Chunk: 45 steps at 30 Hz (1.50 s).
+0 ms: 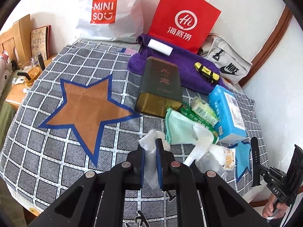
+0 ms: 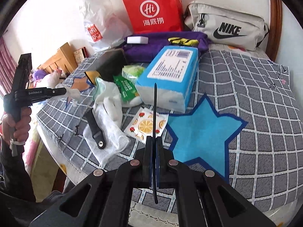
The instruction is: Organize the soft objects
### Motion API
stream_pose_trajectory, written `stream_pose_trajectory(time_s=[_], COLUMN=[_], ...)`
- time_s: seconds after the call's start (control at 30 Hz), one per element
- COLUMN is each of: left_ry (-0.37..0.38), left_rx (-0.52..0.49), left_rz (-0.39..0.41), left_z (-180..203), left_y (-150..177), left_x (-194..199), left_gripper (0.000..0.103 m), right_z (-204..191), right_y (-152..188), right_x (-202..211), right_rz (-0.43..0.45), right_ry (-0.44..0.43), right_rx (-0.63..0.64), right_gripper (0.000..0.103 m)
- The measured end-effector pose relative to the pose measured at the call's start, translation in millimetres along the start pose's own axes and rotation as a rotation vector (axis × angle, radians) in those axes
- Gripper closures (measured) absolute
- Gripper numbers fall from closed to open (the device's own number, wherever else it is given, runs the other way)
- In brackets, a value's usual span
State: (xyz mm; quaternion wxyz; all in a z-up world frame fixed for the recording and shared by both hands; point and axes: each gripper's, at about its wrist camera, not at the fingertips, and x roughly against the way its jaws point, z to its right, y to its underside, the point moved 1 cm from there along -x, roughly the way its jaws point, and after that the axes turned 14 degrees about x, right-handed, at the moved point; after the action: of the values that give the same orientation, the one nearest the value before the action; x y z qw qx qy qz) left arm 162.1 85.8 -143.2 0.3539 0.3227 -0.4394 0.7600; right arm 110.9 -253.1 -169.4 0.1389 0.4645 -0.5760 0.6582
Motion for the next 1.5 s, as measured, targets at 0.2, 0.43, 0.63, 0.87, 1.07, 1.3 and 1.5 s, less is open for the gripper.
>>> stream_pose_trajectory(time_s=[0.2,0.43,0.63,0.87,1.07,1.3,1.5], left_ry=[0.019,0.024,0.019,0.015,-0.004,-0.014,-0.012], left_rx=[-0.036,-0.051,-0.053,-0.051,-0.044,-0.038,-0.032], left_rz=[0.035,0.066,0.083,0.090,0.108,0.092,0.073], left_z=[20.3,37.5,48.7,58.9,67.6,73.8,76.0], left_y=[-11.8,-30.5,-49.5,-73.7,-97.5,-124.9,-147.8], left_x=[14.4,24.2,24.8,18.0,12.1,-13.2,-37.0], left_gripper=[0.092,0.092,0.092,0.092,0.092,0.092,0.092], right_z=[10.3,24.0,35.1,44.0,54.7,72.2,89.6], right_y=[-20.7,-47.7,-76.9,-114.8,-150.6,-184.1,-204.7], right_x=[10.2,18.9,20.6,10.2,-4.5,-31.5,-58.6], right_rz=[0.043,0.088,0.120,0.154,0.172,0.168,0.162], right_ry=[0.022,0.041,0.050,0.038,0.030,0.026,0.015], right_rx=[-0.005,-0.021,-0.013,0.004,0.012,0.001,-0.029], right_gripper=[0.101,0.101,0.101,0.101,0.101,0.101,0.101])
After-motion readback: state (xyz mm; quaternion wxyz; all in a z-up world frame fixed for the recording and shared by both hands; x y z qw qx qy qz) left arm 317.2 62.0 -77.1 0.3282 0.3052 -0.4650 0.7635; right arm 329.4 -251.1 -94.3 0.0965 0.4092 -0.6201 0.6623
